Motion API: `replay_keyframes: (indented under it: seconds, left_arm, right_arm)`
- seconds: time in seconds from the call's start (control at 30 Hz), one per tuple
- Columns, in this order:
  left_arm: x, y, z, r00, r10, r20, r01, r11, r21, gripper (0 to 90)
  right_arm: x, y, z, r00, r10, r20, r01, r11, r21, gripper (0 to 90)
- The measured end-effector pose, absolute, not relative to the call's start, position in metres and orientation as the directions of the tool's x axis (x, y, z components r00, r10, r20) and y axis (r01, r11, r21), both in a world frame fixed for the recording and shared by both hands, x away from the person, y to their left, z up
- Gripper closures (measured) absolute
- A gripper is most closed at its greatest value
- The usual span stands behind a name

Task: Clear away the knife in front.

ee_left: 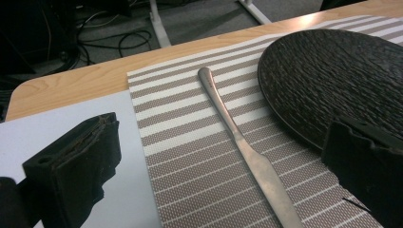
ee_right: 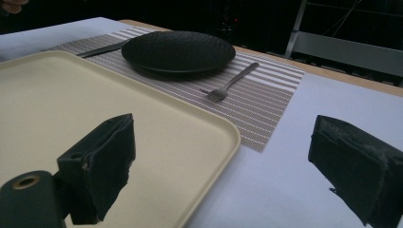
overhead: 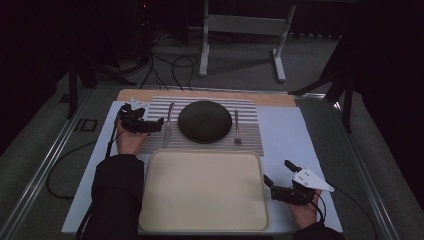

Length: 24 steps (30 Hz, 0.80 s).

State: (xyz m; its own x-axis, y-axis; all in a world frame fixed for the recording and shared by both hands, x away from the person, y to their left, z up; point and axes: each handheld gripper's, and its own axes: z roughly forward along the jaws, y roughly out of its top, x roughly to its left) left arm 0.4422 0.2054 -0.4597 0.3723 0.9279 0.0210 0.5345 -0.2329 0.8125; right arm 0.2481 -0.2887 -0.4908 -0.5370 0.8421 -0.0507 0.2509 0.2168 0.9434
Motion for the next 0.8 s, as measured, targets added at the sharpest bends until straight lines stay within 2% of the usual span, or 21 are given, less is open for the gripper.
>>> replay_keyframes:
  seconds: [0.8]
  left_arm:
    - [0.469, 0.181, -0.479, 0.362, 0.932, -0.014, 0.594, -0.219, 0.774, 0.9]
  right_arm:
    - [0.249, -0.289, -0.491, -0.536, 0.843, -0.041, 0.254, 0.208, 0.945, 8.5]
